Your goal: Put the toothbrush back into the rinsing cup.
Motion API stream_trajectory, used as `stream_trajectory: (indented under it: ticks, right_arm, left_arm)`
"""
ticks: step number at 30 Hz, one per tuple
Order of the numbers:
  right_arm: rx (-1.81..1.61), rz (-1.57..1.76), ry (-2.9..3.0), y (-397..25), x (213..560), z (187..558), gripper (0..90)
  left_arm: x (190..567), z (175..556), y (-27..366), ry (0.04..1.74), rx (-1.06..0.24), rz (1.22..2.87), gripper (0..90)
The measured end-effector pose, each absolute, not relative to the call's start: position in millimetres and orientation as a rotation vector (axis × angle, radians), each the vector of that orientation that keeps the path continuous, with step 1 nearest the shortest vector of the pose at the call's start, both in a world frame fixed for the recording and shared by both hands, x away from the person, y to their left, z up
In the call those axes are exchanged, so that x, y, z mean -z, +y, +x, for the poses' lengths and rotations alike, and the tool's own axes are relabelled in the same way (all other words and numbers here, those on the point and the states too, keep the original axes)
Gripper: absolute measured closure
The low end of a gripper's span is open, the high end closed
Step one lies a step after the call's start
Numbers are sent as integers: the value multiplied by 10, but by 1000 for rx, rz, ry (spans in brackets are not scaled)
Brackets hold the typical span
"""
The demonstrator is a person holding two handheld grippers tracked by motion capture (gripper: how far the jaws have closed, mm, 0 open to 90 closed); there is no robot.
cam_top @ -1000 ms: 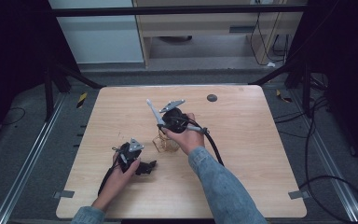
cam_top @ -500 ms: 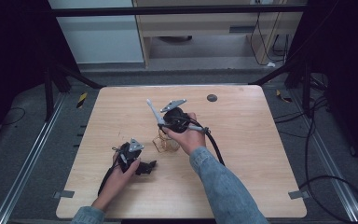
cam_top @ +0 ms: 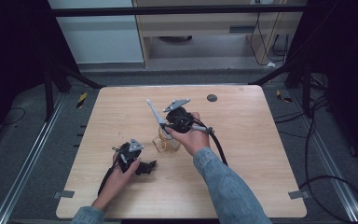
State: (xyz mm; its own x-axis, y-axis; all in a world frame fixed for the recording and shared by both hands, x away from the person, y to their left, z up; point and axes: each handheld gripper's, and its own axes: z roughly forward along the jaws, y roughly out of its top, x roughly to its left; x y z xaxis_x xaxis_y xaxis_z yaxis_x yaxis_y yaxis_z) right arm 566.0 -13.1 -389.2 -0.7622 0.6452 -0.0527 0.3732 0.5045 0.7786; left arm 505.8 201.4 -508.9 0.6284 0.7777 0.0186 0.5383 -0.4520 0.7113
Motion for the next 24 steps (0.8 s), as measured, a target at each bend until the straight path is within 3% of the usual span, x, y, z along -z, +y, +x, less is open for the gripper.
stream_trajectory:
  ticks: [24]
  right_arm:
    - [-1139, 844, 2392, -272, 3782, 5554, 611]
  left_arm:
    - [5088, 5058, 2014, 1025, -452, 2167, 0]
